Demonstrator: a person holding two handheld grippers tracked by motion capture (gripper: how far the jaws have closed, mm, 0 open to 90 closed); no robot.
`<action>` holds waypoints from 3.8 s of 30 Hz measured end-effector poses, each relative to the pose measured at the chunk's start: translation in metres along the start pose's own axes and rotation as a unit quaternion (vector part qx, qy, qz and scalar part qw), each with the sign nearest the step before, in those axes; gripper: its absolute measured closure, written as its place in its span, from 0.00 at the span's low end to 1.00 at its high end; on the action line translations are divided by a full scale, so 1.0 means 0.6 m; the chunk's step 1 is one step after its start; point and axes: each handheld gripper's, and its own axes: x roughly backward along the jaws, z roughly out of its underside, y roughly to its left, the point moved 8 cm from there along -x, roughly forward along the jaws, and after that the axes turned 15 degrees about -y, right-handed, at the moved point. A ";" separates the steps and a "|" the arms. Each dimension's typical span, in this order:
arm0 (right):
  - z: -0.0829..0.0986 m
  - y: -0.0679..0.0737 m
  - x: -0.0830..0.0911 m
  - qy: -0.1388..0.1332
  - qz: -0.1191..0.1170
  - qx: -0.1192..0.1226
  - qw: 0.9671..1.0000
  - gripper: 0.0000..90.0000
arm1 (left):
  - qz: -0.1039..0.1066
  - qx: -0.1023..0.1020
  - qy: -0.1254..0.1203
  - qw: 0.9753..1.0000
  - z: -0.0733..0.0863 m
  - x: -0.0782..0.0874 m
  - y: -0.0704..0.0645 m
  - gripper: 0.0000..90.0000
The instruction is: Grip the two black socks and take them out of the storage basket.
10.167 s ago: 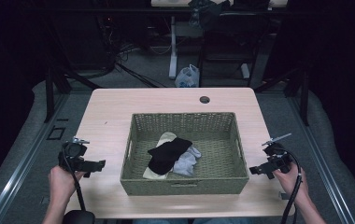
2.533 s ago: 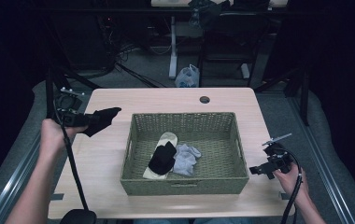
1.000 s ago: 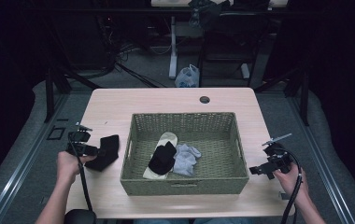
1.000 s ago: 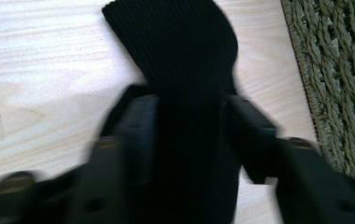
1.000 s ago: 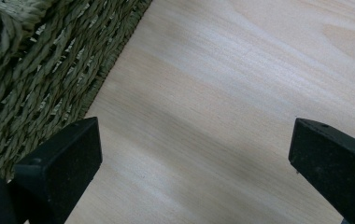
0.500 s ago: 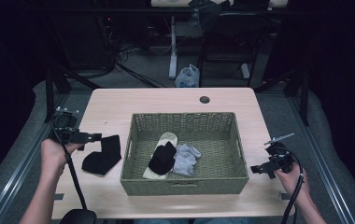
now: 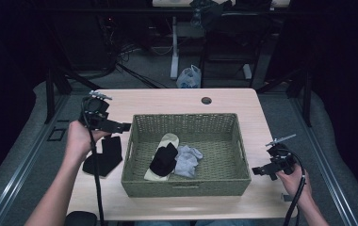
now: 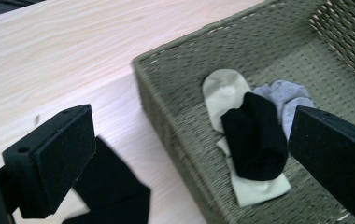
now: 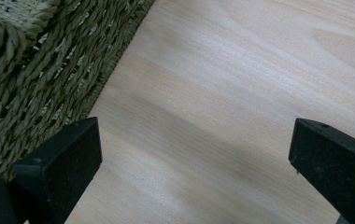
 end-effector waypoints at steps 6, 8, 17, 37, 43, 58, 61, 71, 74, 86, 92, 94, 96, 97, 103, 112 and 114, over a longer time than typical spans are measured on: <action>0.000 -0.001 -0.002 -0.006 0.002 -0.006 1.000 0.02 | 0.022 -0.024 0.020 0.999 -0.011 -0.039 -0.038 0.00; 0.000 0.000 -0.001 -0.007 0.002 -0.006 1.000 0.02 | 0.027 -0.027 0.024 0.999 -0.012 -0.051 -0.047 0.00; -0.001 -0.001 0.000 -0.005 0.001 -0.005 1.000 0.02 | 0.052 -0.041 0.061 0.996 0.006 -0.104 -0.085 0.01; 0.001 -0.005 0.001 0.000 -0.001 -0.005 1.000 0.02 | 0.084 -0.050 0.178 0.979 0.109 -0.210 -0.136 0.09; 0.001 -0.005 0.003 -0.004 0.001 -0.004 1.000 0.02 | 0.090 -0.050 0.212 0.972 0.130 -0.222 -0.140 0.19; 0.000 -0.006 0.006 -0.003 0.005 -0.004 1.000 0.02 | 0.102 -0.073 0.234 0.964 0.156 -0.221 -0.143 0.90; 0.000 -0.007 0.005 -0.007 0.004 -0.008 1.000 0.02 | 0.105 -0.079 0.219 0.967 0.150 -0.212 -0.142 0.94; 0.000 -0.007 0.005 -0.009 0.005 -0.008 1.000 0.02 | 0.109 -0.077 0.171 0.976 0.099 -0.167 -0.131 0.95; 0.001 -0.006 0.005 -0.004 0.003 -0.008 1.000 0.02 | 0.107 -0.082 0.161 0.978 0.079 -0.153 -0.128 0.95; 0.001 -0.007 0.006 -0.006 0.002 -0.008 1.000 0.02 | 0.107 -0.104 0.133 0.980 0.011 -0.115 -0.131 0.95; 0.000 -0.007 0.007 -0.004 0.005 -0.003 1.000 0.02 | 0.103 -0.112 0.125 0.980 -0.012 -0.104 -0.130 0.95; -0.001 -0.007 0.009 -0.005 0.007 -0.004 1.000 0.02 | 0.102 -0.112 0.122 0.981 -0.019 -0.101 -0.129 0.95; -0.004 -0.007 0.009 -0.013 0.008 -0.005 1.000 0.02 | 0.100 -0.113 0.120 0.981 -0.027 -0.098 -0.126 0.95; -0.003 -0.007 0.010 -0.014 0.010 -0.007 1.000 0.02 | 0.100 -0.111 0.117 0.982 -0.031 -0.097 -0.126 0.95; -0.003 -0.009 0.009 -0.015 0.011 -0.004 1.000 0.02 | 0.095 -0.111 0.112 0.983 -0.048 -0.093 -0.120 0.95; -0.002 -0.008 0.008 -0.011 0.007 -0.003 1.000 0.02 | 0.085 -0.107 0.098 0.986 -0.080 -0.081 -0.106 0.95; -0.002 -0.008 0.008 -0.012 0.007 -0.004 1.000 0.02 | 0.082 -0.105 0.096 0.986 -0.087 -0.077 -0.102 0.95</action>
